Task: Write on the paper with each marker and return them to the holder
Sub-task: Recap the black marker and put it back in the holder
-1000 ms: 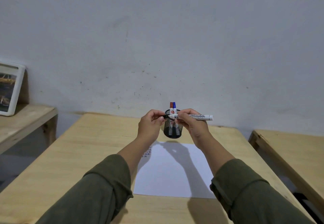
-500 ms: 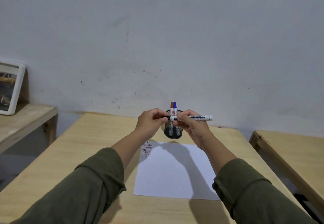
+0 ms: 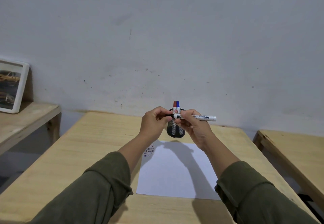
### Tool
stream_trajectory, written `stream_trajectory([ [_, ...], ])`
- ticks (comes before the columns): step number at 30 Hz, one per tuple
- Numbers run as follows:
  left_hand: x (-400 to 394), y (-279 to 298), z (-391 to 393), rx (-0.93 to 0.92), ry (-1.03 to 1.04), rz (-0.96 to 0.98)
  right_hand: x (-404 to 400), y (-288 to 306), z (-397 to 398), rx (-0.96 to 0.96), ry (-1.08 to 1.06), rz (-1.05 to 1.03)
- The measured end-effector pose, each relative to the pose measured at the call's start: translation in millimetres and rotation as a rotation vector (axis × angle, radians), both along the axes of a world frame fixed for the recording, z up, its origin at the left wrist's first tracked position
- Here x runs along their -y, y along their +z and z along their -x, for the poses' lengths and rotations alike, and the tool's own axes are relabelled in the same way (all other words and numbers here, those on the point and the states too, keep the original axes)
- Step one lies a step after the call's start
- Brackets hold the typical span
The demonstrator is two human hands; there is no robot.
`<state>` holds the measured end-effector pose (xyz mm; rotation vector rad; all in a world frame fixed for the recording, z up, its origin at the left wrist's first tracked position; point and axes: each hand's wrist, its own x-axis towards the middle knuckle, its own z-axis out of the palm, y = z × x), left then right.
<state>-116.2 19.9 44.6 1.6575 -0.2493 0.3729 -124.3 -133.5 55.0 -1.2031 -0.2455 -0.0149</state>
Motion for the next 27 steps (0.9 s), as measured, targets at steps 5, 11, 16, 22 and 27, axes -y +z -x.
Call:
stream_trajectory([
  [5,-2.5,1.2,-8.0,-0.194,-0.163,0.331,0.1,5.9,0.7,0.087,0.004,0.21],
  [11,-2.3,10.0,-18.9,-0.323,-0.167,0.553,4.7,9.0,6.0,0.118,0.092,0.394],
  [16,1.3,14.5,-29.1,-0.348,-0.129,0.652,1.3,13.7,11.5,0.098,0.203,0.389],
  [22,-4.5,15.8,-40.7,-0.318,-0.036,0.725,0.5,13.5,11.3,0.014,0.268,0.383],
  [27,-1.1,15.7,-45.5,-0.261,-0.105,0.539,-3.0,2.5,-3.0,-0.011,0.112,0.393],
])
